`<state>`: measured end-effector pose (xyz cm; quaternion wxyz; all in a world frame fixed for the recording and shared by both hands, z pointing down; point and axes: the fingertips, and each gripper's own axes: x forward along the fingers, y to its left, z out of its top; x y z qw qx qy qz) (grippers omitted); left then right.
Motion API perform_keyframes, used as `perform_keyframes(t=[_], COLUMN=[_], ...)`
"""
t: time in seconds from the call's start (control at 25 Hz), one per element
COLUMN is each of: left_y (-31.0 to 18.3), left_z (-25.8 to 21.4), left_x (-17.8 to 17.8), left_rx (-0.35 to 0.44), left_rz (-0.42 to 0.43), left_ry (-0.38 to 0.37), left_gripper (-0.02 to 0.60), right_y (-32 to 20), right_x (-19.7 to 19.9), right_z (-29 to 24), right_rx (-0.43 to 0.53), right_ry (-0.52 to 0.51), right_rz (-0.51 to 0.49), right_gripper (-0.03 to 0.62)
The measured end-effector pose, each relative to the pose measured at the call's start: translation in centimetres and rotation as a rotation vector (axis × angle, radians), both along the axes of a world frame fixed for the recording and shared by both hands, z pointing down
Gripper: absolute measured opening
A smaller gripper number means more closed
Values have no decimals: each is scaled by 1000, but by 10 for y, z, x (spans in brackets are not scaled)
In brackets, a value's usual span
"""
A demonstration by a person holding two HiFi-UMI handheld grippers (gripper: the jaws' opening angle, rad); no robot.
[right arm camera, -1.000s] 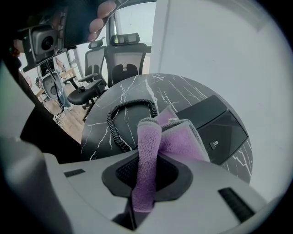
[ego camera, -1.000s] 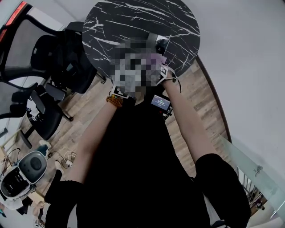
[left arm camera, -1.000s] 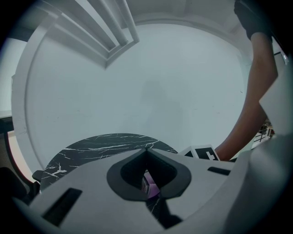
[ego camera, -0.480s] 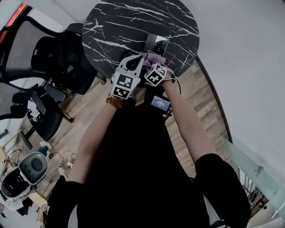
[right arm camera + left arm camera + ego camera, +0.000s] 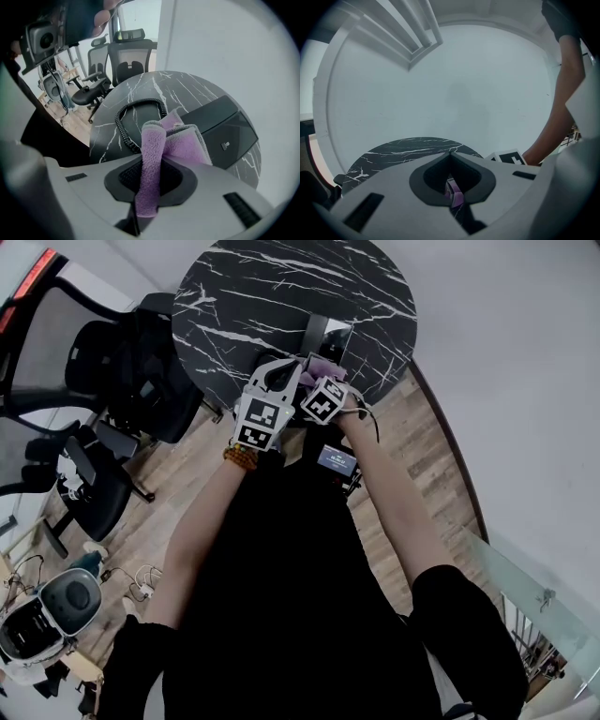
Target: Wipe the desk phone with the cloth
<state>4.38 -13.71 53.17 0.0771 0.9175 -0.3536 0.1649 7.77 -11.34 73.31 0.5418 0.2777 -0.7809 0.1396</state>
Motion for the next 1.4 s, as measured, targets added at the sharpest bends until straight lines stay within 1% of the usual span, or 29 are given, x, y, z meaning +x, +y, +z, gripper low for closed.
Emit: perform_keyframes(t=[0.08,0.12,0.28,0.44,0.6,0.8,0.96,1.04,1.08,1.12,1.32,1.4], left_y=[-1,-2,-6,-5,-3,-4,-4,-3,-2,-2,0,0], left_z=[0,-1,0,-1,-1,3,5,6,7,7,9,10], left_x=[-2,-3,-5,-1,0,-3,-1,1,2,2,6,3], left_rx=[-1,-2,-3,0,4,-1,-4,-6,-8,-10,-12,-12], left_rz=[-4,-7,-13,-4,2,-6,-1,3,4,4,7,3], left_ry=[3,5,11,14,12,2,-5,-8,-10,-12,-25,-29], left_gripper=[12,12,12,12,12,12,12,12,12,12,13,12], right_y=[3,2,-19,-51,-89,-132,-160,-164,-164,-160,-127,-122], right_x=[-3,-4,-1,13,39,78,108,118,120,120,115,116], right_z=[-7,-13,-54,-98,-134,-177,-209,-212,-204,-190,-95,-80], right_rx=[-18,-5,127,231,337,514,662,706,701,675,425,377], right_ry=[-44,-67,-128,-148,-106,9,78,116,133,148,233,243], right_rz=[12,13,7,-5,-7,-13,61,96,98,87,-39,-48], right_gripper=[61,61,63,63,63,63,63,63,63,63,63,63])
